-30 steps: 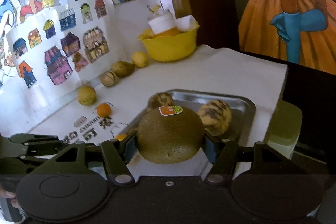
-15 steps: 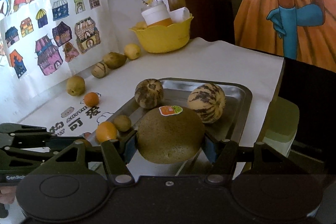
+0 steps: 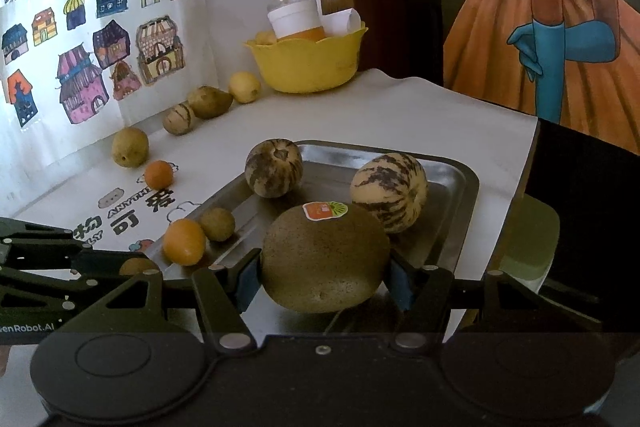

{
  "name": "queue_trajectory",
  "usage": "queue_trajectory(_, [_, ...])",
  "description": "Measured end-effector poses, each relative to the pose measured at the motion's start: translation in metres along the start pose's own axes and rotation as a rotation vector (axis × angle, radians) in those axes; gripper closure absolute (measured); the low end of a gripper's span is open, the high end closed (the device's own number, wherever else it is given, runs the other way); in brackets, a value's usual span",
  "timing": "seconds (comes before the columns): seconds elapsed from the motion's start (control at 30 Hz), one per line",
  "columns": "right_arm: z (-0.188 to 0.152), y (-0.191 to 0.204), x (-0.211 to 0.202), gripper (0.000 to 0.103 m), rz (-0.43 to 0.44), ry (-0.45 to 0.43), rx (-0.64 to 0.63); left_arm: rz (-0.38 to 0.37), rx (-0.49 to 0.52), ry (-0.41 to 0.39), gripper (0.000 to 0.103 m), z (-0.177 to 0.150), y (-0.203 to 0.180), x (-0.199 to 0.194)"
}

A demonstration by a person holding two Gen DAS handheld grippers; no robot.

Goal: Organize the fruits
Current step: 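Carry the large brown fruit and small brown fruit over the metal tray, then lower both fruits onto the tray and open both grippers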

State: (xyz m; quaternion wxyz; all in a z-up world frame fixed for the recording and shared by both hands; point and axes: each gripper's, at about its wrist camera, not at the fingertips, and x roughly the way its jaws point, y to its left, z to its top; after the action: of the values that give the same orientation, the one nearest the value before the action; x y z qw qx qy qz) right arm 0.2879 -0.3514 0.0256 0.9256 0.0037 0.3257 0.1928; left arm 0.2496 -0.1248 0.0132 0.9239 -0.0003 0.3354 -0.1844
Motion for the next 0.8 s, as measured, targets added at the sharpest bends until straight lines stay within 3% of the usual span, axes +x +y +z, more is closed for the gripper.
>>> queue_trajectory(0.8, [-0.0034,0.0003,0.0045,0.037,-0.008,0.013,0.002,0.003,0.002,0.025,0.074,-0.0054,-0.0003,0.0046])
